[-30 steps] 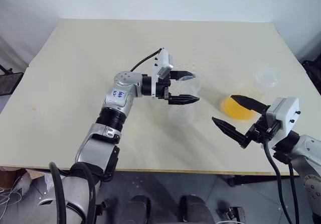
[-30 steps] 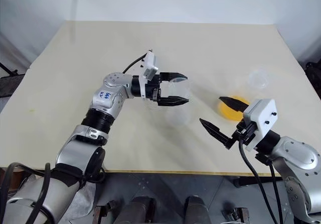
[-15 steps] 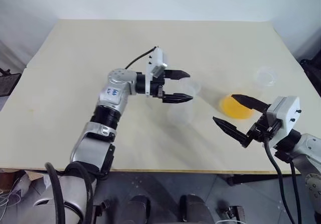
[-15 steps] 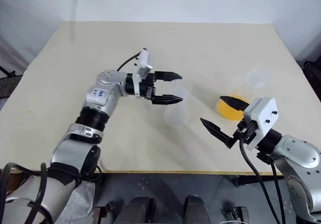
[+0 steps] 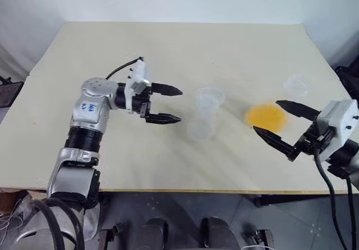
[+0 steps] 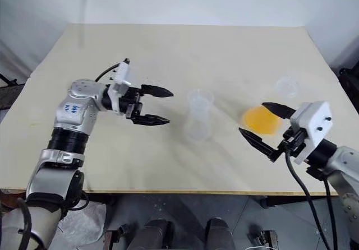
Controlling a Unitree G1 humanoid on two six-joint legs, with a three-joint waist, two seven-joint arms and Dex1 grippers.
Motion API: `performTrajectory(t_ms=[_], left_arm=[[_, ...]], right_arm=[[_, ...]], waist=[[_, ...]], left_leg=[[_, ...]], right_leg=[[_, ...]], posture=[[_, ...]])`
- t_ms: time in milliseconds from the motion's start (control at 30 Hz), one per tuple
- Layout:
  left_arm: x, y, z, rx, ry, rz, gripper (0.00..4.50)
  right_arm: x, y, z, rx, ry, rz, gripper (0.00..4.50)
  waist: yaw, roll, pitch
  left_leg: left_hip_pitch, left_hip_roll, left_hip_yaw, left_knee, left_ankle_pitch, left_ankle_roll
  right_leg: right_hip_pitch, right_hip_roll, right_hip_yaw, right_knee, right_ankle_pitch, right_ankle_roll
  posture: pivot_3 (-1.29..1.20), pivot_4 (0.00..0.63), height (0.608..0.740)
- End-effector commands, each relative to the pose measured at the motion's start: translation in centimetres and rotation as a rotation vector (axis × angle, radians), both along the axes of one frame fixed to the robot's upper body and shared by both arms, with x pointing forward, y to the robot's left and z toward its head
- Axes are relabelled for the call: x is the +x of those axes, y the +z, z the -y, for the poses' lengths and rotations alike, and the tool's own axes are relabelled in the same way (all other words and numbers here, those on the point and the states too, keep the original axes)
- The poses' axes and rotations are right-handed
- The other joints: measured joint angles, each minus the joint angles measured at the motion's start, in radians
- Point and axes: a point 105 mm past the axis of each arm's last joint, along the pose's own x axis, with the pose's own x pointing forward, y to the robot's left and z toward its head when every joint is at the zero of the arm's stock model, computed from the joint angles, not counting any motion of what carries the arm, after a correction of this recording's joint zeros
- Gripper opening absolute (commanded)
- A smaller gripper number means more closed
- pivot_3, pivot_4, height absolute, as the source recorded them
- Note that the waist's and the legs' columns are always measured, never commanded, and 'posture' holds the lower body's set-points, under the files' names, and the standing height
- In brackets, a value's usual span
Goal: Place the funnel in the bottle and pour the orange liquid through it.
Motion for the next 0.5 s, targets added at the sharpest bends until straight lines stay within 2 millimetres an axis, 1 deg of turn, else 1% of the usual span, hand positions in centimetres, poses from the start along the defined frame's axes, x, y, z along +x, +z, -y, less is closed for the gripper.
performTrajectory(t_ms=[33, 133, 200, 300, 367, 433, 500], left_arm=[[-0.8, 0.5, -1.4, -0.084, -0.009, 0.037, 4.48], [-1.0, -0.7, -2.1, -0.125, 0.024, 0.021, 4.48], [-1.3, -1.3, -2.3, -0.141, 0.028, 0.016, 4.48], [-1.4, -1.5, -2.4, -0.152, 0.033, 0.009, 4.48], [-1.3, -1.7, -2.5, -0.150, 0.041, 0.009, 4.48], [-1.4, -1.7, -2.6, -0.150, 0.043, 0.011, 4.48], [-1.4, -1.5, -2.7, -0.153, 0.042, 0.014, 4.48]], right_arm=[[-1.3, 0.8, 1.5, 0.019, -0.092, 0.038, 4.50], [-2.2, 0.9, 3.5, 0.058, -0.247, 0.076, 4.50], [-2.8, 0.8, 4.4, 0.080, -0.320, 0.084, 4.50], [-3.5, 0.6, 5.0, 0.085, -0.368, 0.082, 4.50], [-3.8, -0.5, 5.4, 0.102, -0.389, 0.006, 4.50], [-3.7, -0.8, 5.7, 0.119, -0.394, 0.005, 4.50], [-3.3, -0.6, 5.8, 0.128, -0.398, 0.027, 4.50]], waist=[[0.003, 0.000, 0.000], [0.006, 0.000, 0.000], [0.007, 0.000, 0.000], [0.008, 0.000, 0.000], [0.008, 0.000, 0.000], [0.008, 0.000, 0.000], [0.006, 0.000, 0.000]], left_leg=[[0.000, 0.000, 0.000, 0.000, 0.000, 0.000], [0.001, 0.000, 0.000, 0.000, 0.000, 0.000], [0.001, 0.000, 0.000, 0.000, 0.000, 0.000], [0.001, 0.000, 0.000, 0.000, 0.000, 0.000], [0.001, 0.000, 0.000, 0.000, 0.000, 0.000], [0.001, 0.000, 0.000, 0.000, 0.000, 0.000], [0.001, 0.000, 0.001, 0.000, 0.000, 0.000]], right_leg=[[0.000, 0.000, 0.000, 0.001, 0.000, 0.000], [0.000, -0.001, 0.000, 0.001, 0.000, 0.000], [0.000, -0.001, 0.000, 0.001, 0.000, 0.000], [0.000, -0.001, 0.000, 0.001, 0.000, 0.000], [0.000, -0.001, 0.001, 0.001, 0.000, 0.000], [0.001, -0.001, 0.001, 0.001, 0.000, 0.000], [0.001, -0.001, 0.001, 0.001, 0.000, 0.000]], posture=[[0.00, 0.150, 0.740], [0.00, 0.150, 0.740], [0.00, 0.150, 0.740], [0.00, 0.150, 0.740], [0.00, 0.150, 0.740], [0.00, 0.150, 0.740], [0.00, 0.150, 0.740]])
